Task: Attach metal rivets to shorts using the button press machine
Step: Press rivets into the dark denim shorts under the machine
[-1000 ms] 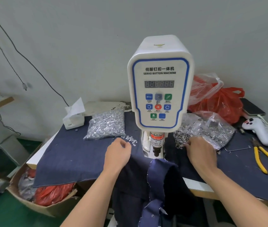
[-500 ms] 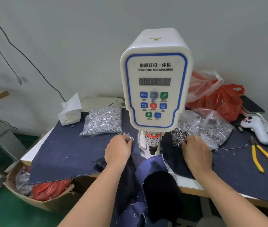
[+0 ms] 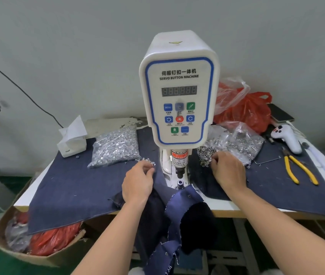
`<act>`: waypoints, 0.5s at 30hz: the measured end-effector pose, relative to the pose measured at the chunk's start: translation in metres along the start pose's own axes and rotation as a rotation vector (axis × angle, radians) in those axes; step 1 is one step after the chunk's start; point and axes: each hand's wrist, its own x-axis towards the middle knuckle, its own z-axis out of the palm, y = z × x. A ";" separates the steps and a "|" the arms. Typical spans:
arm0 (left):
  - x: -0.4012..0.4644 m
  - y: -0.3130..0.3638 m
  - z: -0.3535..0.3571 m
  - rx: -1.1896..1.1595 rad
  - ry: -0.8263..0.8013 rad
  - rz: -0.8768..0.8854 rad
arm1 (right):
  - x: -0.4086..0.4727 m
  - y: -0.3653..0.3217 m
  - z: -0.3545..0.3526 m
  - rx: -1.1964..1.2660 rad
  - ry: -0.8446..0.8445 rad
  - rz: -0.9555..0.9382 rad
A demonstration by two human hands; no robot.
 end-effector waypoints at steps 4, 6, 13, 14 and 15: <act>-0.001 -0.001 -0.001 -0.032 -0.005 0.014 | 0.001 0.003 -0.001 0.102 0.037 0.036; -0.002 -0.002 -0.002 -0.055 -0.001 0.023 | 0.002 0.004 -0.001 0.116 0.012 0.058; -0.012 -0.004 -0.008 -0.083 0.012 0.040 | 0.005 0.004 -0.003 -0.060 -0.153 -0.101; -0.013 -0.003 -0.010 -0.085 0.009 0.040 | 0.006 0.003 -0.003 -0.077 -0.156 -0.104; -0.015 -0.003 -0.010 -0.087 0.005 0.037 | 0.007 0.001 -0.003 -0.093 -0.156 -0.104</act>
